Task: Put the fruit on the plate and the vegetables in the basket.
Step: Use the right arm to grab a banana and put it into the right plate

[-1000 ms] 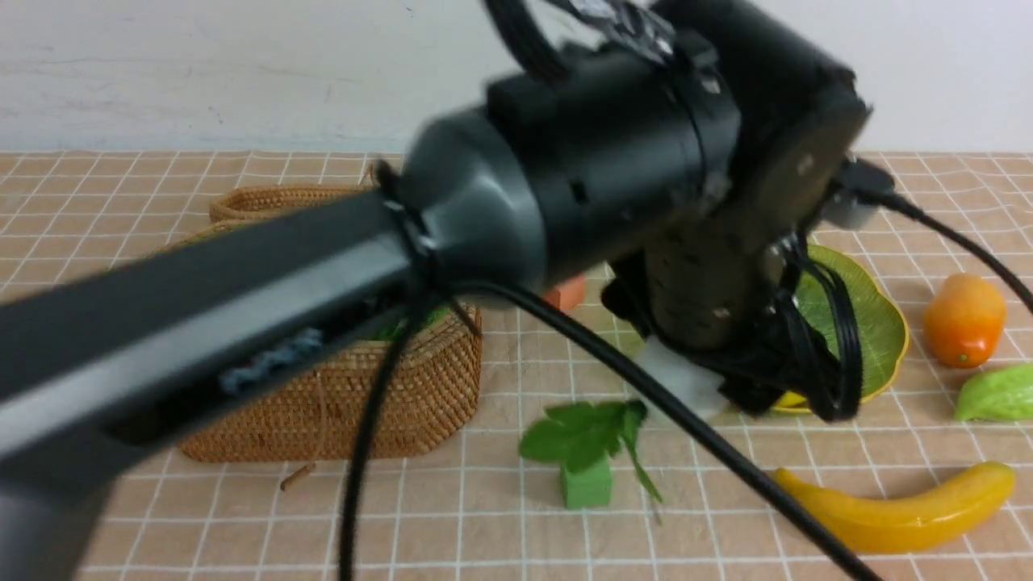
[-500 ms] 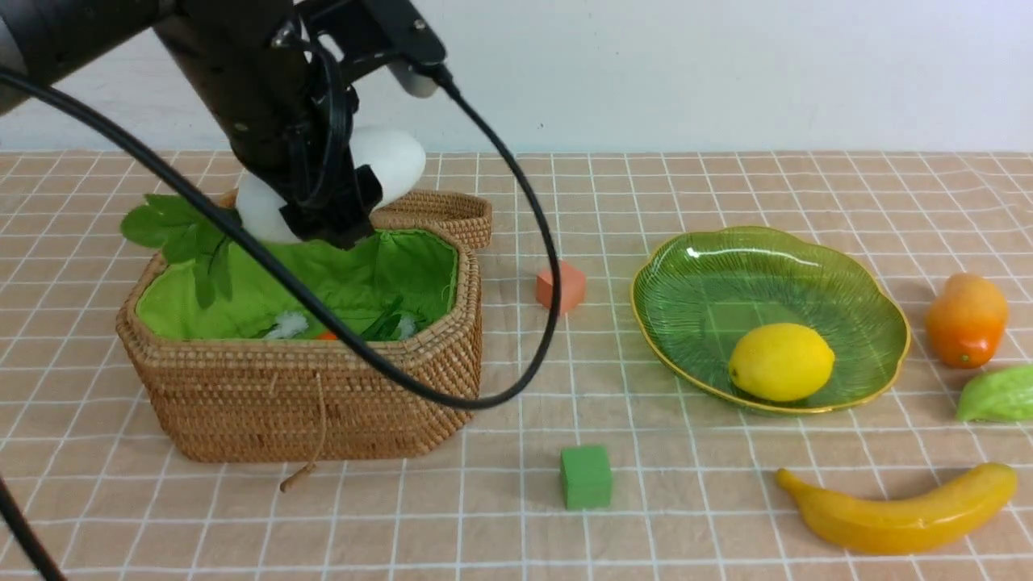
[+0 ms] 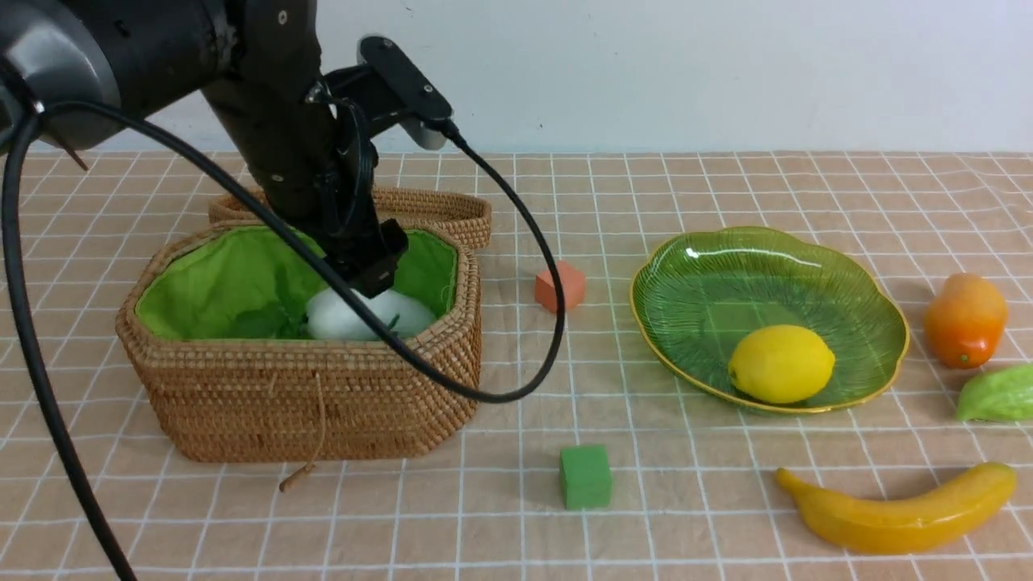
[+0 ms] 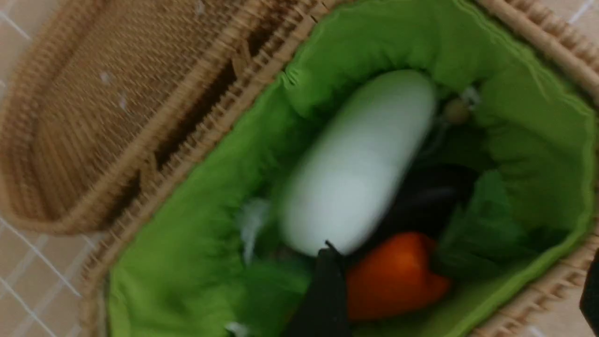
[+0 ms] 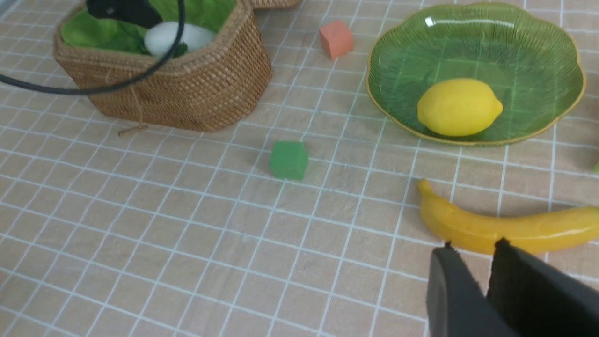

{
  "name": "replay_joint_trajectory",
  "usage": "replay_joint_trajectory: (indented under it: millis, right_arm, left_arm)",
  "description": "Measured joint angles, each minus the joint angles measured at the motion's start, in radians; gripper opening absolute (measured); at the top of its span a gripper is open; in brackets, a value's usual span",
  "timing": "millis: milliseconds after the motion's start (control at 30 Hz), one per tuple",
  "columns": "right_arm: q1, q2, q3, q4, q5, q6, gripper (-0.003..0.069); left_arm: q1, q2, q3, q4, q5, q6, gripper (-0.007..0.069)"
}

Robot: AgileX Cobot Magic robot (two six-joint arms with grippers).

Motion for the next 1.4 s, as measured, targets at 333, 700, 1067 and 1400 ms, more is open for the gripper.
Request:
replay_joint_trajectory:
  millis: [333, 700, 1067, 1400]
  right_arm:
    - [0.0, 0.347, 0.0, -0.15, -0.044, 0.036, 0.015]
    - [-0.244, 0.72, 0.0, -0.194, -0.072, 0.148, 0.0165]
    - [-0.475, 0.964, 0.0, 0.035, -0.242, 0.216, 0.0469]
    - [-0.476, 1.179, 0.0, 0.086, -0.325, 0.235, 0.0568]
  left_arm:
    - [-0.056, -0.242, 0.019, -0.019, 0.138, -0.498, 0.0172]
    - [-0.3, -0.728, 0.466, -0.031, 0.099, -0.58, -0.0013]
    - [-0.329, -1.059, 0.904, -0.065, -0.199, -0.578, -0.0013]
    - [-0.329, -1.094, 0.914, -0.066, -0.232, -0.571, -0.0013]
